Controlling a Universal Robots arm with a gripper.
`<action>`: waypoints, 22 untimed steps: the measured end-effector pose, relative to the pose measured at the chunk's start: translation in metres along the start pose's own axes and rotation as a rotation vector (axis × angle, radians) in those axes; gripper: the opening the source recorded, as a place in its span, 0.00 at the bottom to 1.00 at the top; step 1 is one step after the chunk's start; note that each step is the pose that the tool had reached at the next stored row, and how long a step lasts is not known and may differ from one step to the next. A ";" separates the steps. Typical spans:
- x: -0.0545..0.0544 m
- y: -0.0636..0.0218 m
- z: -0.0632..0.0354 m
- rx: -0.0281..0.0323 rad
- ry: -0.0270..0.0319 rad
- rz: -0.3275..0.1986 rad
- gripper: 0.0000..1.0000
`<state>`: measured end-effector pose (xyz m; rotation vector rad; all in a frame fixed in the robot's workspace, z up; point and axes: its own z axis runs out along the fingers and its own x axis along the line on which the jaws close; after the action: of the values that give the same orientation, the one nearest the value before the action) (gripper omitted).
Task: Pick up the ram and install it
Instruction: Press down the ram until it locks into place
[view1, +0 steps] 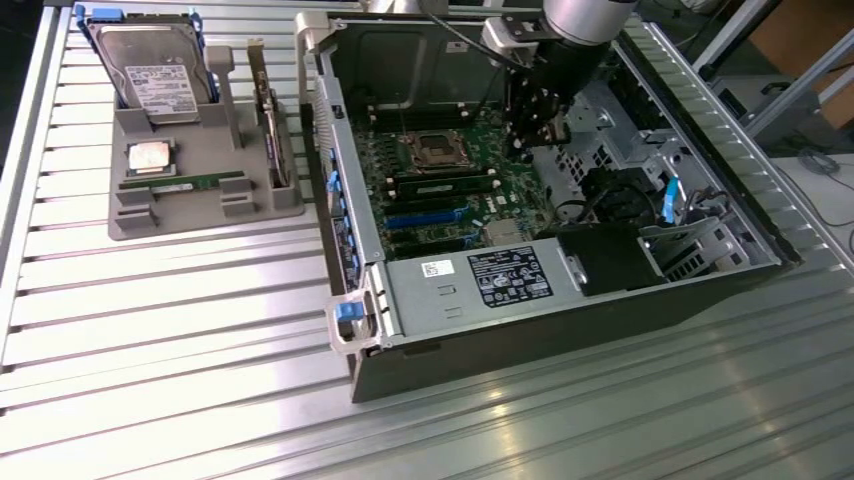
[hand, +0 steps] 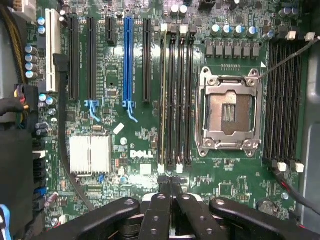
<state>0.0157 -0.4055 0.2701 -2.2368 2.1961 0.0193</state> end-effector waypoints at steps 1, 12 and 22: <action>0.001 0.0024 0.0046 -0.0002 0.0000 0.000 0.11; 0.002 0.0099 0.0339 -0.0008 0.0000 0.000 0.11; 0.002 0.0099 0.0231 0.0010 0.0000 0.000 0.11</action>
<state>0.0057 -0.4073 0.2470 -2.2363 2.1956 0.0183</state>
